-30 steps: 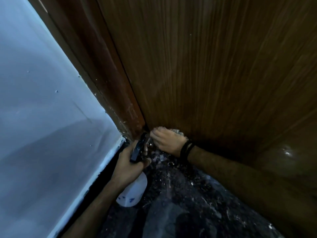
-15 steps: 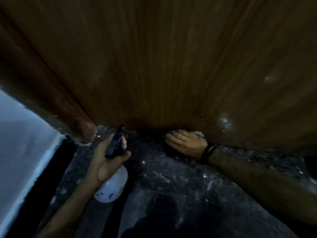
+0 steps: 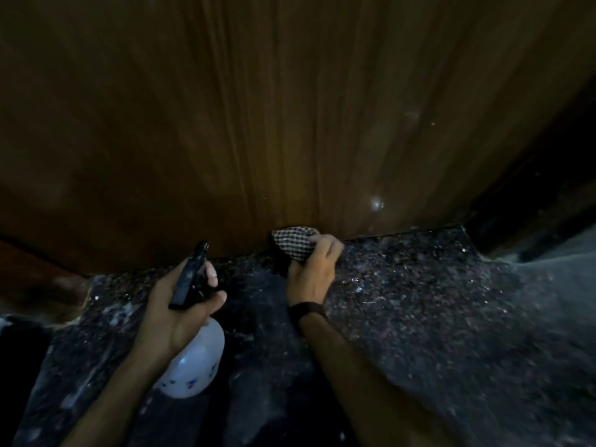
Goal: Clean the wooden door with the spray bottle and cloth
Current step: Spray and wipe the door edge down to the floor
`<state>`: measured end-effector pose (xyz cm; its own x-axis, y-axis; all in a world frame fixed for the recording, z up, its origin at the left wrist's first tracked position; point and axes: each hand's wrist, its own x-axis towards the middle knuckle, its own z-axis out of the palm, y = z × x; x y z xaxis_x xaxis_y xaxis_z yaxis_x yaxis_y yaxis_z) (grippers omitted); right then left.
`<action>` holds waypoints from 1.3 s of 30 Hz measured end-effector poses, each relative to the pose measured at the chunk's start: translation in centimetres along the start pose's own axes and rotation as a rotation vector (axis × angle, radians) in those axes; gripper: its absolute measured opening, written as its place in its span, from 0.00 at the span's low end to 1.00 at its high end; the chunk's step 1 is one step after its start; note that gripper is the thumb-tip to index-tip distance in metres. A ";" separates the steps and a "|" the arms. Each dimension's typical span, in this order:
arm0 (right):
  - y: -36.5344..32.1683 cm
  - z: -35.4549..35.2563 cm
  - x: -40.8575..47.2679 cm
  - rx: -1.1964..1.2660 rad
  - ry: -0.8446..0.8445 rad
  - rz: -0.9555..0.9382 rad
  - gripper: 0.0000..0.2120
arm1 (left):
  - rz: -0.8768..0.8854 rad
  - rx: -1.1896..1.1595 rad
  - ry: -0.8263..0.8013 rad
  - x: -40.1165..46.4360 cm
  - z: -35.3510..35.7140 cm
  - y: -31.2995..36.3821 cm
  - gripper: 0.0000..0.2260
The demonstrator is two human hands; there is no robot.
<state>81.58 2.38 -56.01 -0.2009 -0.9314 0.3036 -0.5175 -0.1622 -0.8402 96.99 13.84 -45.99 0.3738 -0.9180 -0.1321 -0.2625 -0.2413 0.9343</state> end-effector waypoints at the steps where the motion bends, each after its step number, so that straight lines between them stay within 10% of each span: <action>1: -0.4 0.2 -0.1 0.040 0.009 0.019 0.26 | -0.005 -0.007 -0.003 0.0 0.5 0.4 0.10; 10: 5.3 -7.0 9.0 0.224 0.605 0.402 0.23 | 0.032 0.077 -0.218 1.1 6.3 3.4 0.11; 24: 4.0 -4.5 5.1 0.157 0.240 0.171 0.23 | 0.065 0.195 -0.290 1.1 12.9 5.3 0.10; 33: 9.6 -13.7 14.0 0.199 0.637 0.405 0.21 | 0.176 0.181 -0.398 2.5 16.1 6.9 0.13; 39: 9.6 -14.9 14.7 0.098 0.600 0.100 0.20 | 0.191 0.174 -0.448 3.1 18.4 8.0 0.12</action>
<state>61.31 -8.01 -52.90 -0.6921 -0.6027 0.3972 -0.3988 -0.1394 -0.9064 79.67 3.29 -44.99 -0.1030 -0.9863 -0.1291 -0.4472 -0.0700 0.8917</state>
